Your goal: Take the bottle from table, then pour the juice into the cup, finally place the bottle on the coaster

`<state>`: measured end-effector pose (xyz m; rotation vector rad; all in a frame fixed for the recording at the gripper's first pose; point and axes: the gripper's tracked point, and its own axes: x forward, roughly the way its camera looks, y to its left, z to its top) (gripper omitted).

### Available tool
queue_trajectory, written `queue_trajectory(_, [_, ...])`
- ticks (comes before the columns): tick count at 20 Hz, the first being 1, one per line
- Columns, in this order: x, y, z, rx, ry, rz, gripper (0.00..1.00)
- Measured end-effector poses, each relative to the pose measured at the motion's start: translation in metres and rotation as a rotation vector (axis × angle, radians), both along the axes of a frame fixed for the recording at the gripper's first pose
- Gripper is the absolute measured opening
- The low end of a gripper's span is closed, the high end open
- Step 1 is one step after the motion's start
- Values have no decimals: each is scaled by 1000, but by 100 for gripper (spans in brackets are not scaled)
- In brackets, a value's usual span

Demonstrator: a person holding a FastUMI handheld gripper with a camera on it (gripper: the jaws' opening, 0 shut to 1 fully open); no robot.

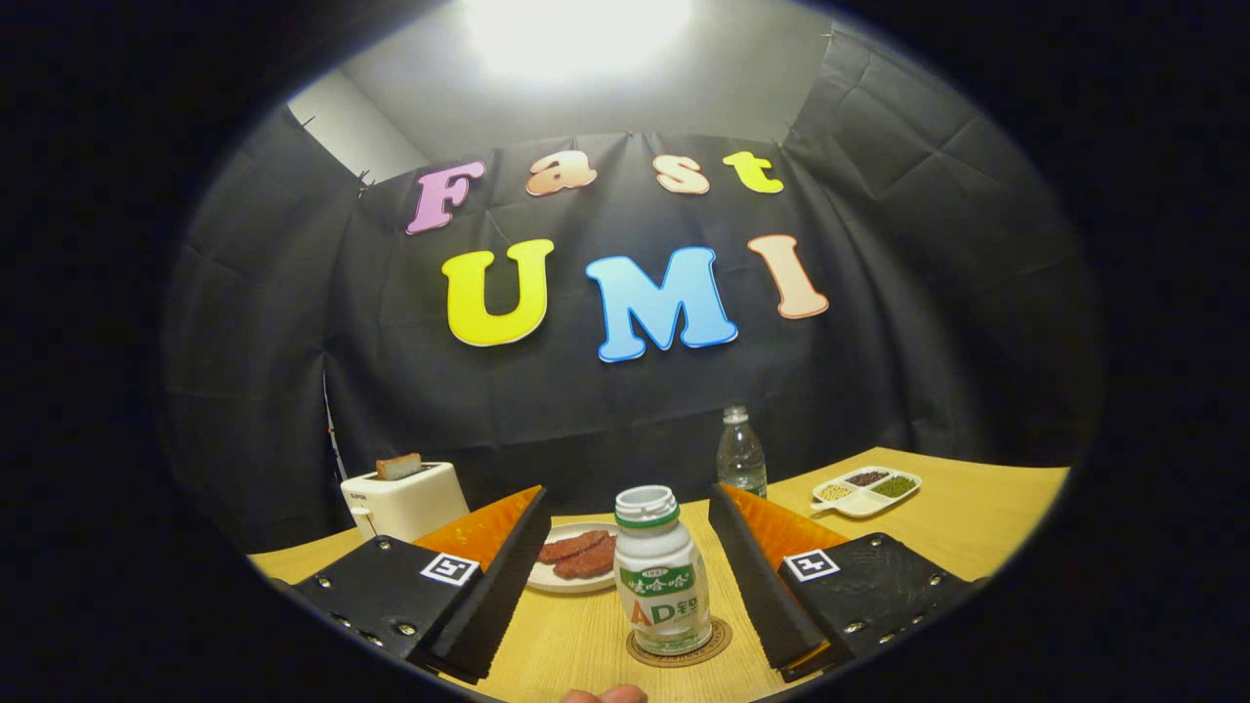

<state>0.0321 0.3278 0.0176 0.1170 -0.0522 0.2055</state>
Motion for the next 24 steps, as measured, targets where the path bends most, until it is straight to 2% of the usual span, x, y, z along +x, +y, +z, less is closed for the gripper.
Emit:
queue_trajectory(5, [-26, -7, 72, -6, -105, -4, 98])
queue_trajectory(10, [-47, -37, 104, -1, -164, -19, 98])
queue_trajectory(13, [-48, -73, 103, -49, -166, -45, 97])
queue_trajectory(17, [-33, -153, 89, -140, -160, -157, 97])
queue_trajectory(24, [-4, -300, 33, -132, -151, -268, 98])
